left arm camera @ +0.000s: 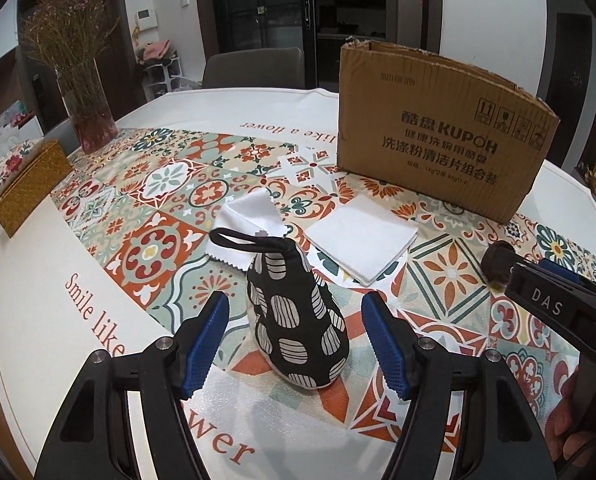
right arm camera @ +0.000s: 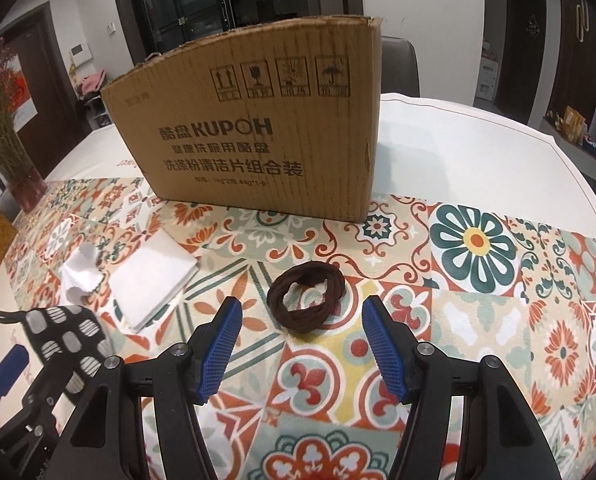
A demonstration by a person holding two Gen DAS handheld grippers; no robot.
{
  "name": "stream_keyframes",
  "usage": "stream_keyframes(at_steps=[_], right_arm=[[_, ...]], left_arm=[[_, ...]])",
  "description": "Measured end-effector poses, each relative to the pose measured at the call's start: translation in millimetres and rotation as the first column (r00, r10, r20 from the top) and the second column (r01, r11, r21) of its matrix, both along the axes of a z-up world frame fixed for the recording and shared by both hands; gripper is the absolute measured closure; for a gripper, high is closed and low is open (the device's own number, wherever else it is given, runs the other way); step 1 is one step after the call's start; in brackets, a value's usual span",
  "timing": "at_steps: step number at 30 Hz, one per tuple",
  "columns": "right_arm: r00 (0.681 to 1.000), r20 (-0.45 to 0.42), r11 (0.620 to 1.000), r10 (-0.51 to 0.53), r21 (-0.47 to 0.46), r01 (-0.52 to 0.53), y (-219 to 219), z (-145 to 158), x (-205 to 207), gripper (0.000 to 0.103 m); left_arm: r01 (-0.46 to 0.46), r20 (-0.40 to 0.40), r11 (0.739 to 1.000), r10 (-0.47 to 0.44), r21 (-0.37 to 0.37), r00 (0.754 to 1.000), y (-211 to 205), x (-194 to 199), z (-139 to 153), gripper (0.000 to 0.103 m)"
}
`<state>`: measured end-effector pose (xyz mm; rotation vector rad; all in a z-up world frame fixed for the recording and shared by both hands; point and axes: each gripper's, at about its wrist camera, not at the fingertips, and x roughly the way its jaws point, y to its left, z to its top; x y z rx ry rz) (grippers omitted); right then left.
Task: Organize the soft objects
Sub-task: 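Close the left tool on the spotted pouch while the right tool grips the brown hair tie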
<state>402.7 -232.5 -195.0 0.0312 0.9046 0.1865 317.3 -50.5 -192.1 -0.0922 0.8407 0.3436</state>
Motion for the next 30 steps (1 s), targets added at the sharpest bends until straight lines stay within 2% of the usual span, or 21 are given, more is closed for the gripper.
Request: stream_keyframes(at_steps=[7,19,21,22,26,30], right_arm=[[0.999,-0.031,1.000,-0.009,-0.014,0.009,2,-18,14,0.040],[0.999,-0.044,1.000,-0.009,-0.026,0.008,8,-28,26,0.040],[0.999,-0.039,1.000,-0.008,-0.026,0.007,9,-27,26,0.041],[0.999,-0.037,1.000,-0.005,-0.028,0.004,10,-27,25,0.041],[1.000,-0.028,0.999,0.000,-0.043,-0.001,14,-26,23,0.057],[0.999,-0.037,1.000,0.013,-0.016,-0.014,15,-24,21,0.077]], left_arm=[[-0.015,-0.016,1.000,0.015,0.008,1.000,-2,7,-9,0.035],[-0.006,-0.010,1.000,0.006,-0.008,1.000,1,16,-16,0.036],[-0.002,-0.006,1.000,0.002,-0.016,1.000,3,16,-17,0.038],[-0.001,-0.006,1.000,0.001,-0.019,1.000,4,16,-18,0.042],[0.010,-0.017,1.000,-0.011,-0.026,1.000,7,16,-20,0.063],[0.022,-0.016,0.999,-0.023,-0.032,1.000,12,14,-20,0.071]])
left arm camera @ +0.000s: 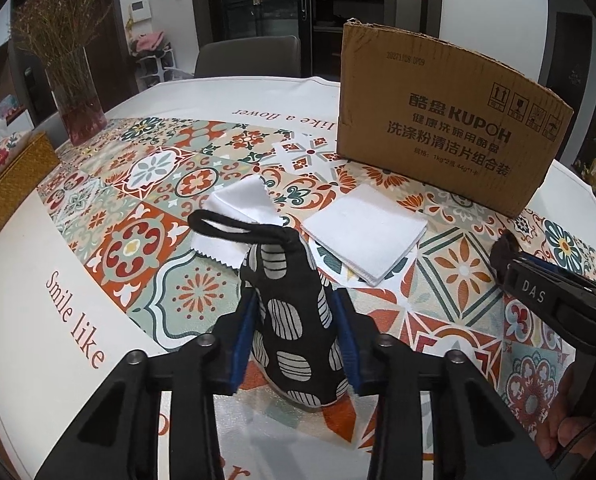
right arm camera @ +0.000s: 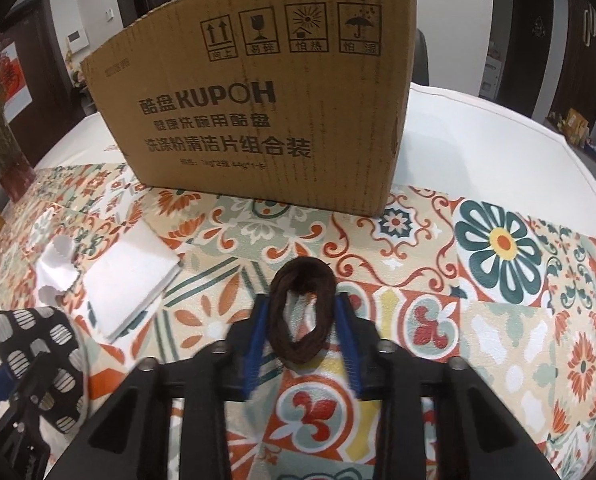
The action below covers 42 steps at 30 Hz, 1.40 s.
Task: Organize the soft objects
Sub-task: 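Close the left tool on the spotted pouch while the right tool grips the brown hair tie, then lift the spotted pouch and hair tie with both tools over the box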
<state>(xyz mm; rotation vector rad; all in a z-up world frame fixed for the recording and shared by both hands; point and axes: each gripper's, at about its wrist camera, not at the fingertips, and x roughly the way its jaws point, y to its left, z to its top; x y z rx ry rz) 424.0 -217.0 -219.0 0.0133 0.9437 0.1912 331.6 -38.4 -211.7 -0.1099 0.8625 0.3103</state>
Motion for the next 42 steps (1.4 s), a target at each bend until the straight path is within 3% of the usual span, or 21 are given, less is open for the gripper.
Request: stream_keyframes(at_steps=[3,12,21,29,42], right_arm=[[1.000,-0.011,1.000,0.008,0.023,-0.008,1,1,-3,0.084],[1.000,0.000,0.998,0.001,0.057,-0.001,3,16,-22,0.084],[0.999,0.053,0.997,-0.014,0.072,0.011,2,50,-48,0.084],[0.993,0.109,0.996,-0.035,0.080,0.026,5,86,-72,0.084],[0.975,0.204,0.993,-0.085,0.101,0.065,8,144,-104,0.084]], left_arm=[[0.009,0.001,1.000,-0.009,-0.002,1.000,2,-2,2,0.076],[0.047,0.043,0.999,-0.047,0.002,0.998,8,-13,17,0.081],[0.113,0.089,0.994,-0.112,-0.005,0.990,10,-26,41,0.081],[0.209,0.132,0.978,-0.206,-0.010,0.970,9,-35,70,0.081],[0.284,0.223,0.959,-0.280,0.013,0.934,15,-47,125,0.081]])
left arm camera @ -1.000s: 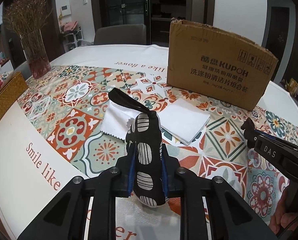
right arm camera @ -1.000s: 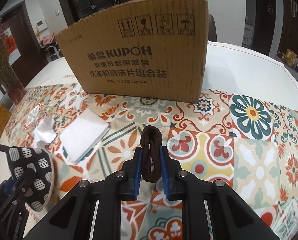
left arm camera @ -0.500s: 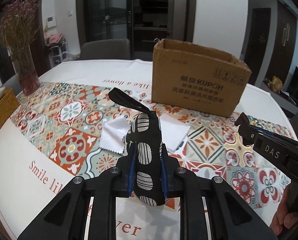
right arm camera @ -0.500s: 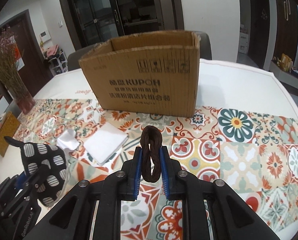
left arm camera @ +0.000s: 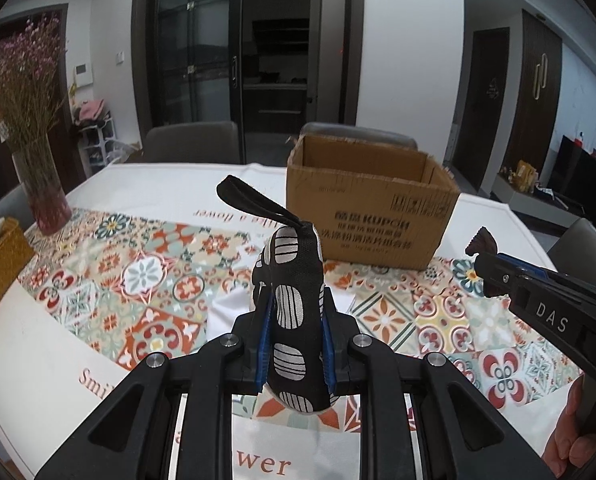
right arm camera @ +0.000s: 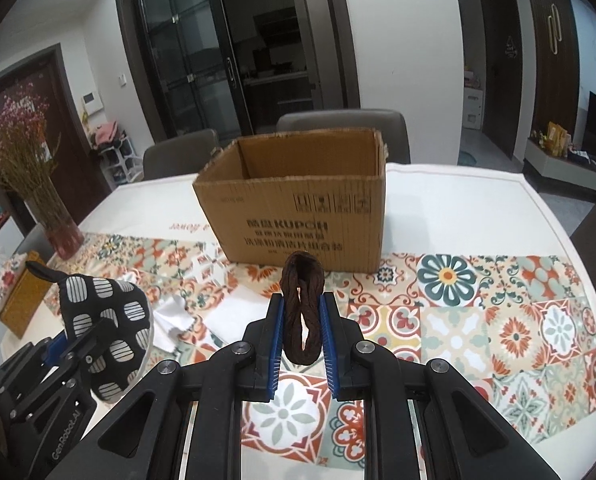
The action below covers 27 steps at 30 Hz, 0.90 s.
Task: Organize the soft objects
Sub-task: 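Lift the spotted pouch and hair tie with both tools over the box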
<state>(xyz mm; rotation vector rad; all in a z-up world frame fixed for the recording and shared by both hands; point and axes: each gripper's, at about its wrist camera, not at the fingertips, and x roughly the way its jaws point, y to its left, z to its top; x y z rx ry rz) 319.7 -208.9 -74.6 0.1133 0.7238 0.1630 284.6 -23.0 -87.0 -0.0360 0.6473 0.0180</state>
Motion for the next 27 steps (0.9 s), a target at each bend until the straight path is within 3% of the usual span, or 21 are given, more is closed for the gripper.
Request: stream_keyframes(at_steps=[14,27], right_arm=[[0.995,0.080,0.998,-0.061,0.018,0.060,4,42,-7,0.084],[0.983,0.162,0.996,-0.090,0.018,0.088,8,73,14,0.084]], left_arm=[[0.094,0.093,0.996,-0.093,0.002,0.991,3,11,45,0.081],[0.139,0.173,0.990,-0.140,0.013,0.975,9,44,73,0.081]])
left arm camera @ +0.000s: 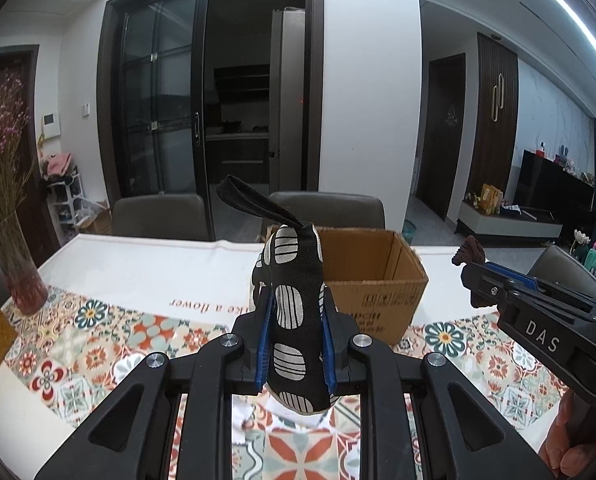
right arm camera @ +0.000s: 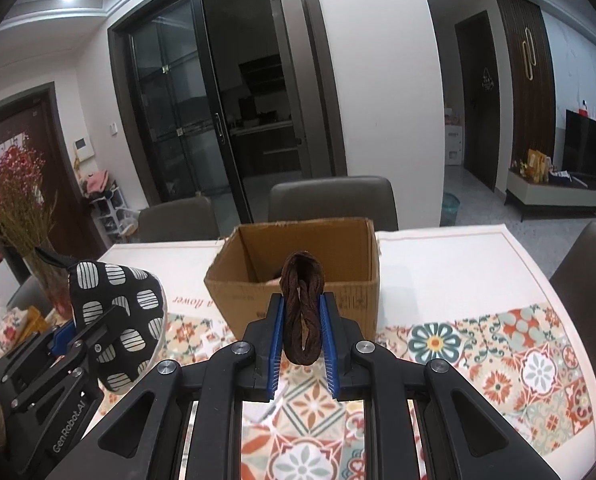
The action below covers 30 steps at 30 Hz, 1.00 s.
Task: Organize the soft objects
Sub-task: 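Lift the spotted pouch and hair tie with both tools over the box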
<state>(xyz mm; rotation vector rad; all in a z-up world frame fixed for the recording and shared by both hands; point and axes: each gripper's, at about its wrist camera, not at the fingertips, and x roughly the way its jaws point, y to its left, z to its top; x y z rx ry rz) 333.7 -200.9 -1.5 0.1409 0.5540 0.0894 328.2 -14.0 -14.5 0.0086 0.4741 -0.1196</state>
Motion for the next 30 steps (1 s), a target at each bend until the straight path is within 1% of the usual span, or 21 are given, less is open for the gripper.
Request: stream_keyframes(at_steps=[7,14,20,27,30], right_arm=[[0.999,0.030,1.000,-0.011,-0.010,0.012,3,9,14,0.084],[0.999,0.045,1.000,-0.022,-0.014,0.023,5,15,36,0.084],[0.998,0.061,0.999,-0.035,-0.026,0.036,1,19,54,0.084],[0.996,0.075,0.998,-0.041,-0.041,0.045,-1,23,78,0.084],[0.996,0.075,0.998,-0.037,-0.045,0.041,-1,22,88,0.084]], left_arm=[[0.030,0.045,0.999,-0.030,0.014,0.999,-2,20,12,0.081],[0.062,0.068,0.998,-0.063,0.023,0.996,-6,46,18,0.081],[0.070,0.097,0.997,-0.074,0.044,0.993,-13,67,21,0.081],[0.085,0.101,0.995,-0.089,0.050,0.991,-20,95,22,0.081],[0.083,0.104,0.994,-0.089,0.068,0.991,-23,106,20,0.081]])
